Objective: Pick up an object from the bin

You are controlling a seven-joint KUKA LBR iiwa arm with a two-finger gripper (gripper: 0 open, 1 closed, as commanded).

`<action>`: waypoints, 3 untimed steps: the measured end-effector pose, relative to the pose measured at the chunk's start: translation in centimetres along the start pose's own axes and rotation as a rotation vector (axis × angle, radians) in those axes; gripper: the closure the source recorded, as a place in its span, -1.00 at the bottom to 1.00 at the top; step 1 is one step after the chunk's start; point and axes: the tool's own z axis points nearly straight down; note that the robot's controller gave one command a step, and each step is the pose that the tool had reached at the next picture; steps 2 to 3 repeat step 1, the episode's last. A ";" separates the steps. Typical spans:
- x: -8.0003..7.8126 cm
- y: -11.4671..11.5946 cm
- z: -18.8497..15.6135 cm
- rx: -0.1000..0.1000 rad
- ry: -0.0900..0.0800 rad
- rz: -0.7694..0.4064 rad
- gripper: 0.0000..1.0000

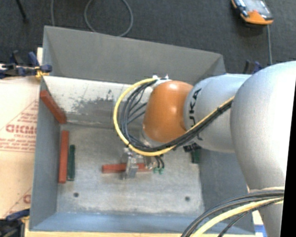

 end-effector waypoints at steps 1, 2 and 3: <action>3.0 0.0 -14.3 0.002 -0.006 -0.044 1.00; 3.0 0.0 -14.3 0.002 -0.006 -0.044 1.00; 3.0 0.0 -14.3 0.002 -0.006 -0.044 1.00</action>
Offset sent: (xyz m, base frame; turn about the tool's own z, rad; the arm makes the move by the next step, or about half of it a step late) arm -0.0327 -0.0019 0.1381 -0.0462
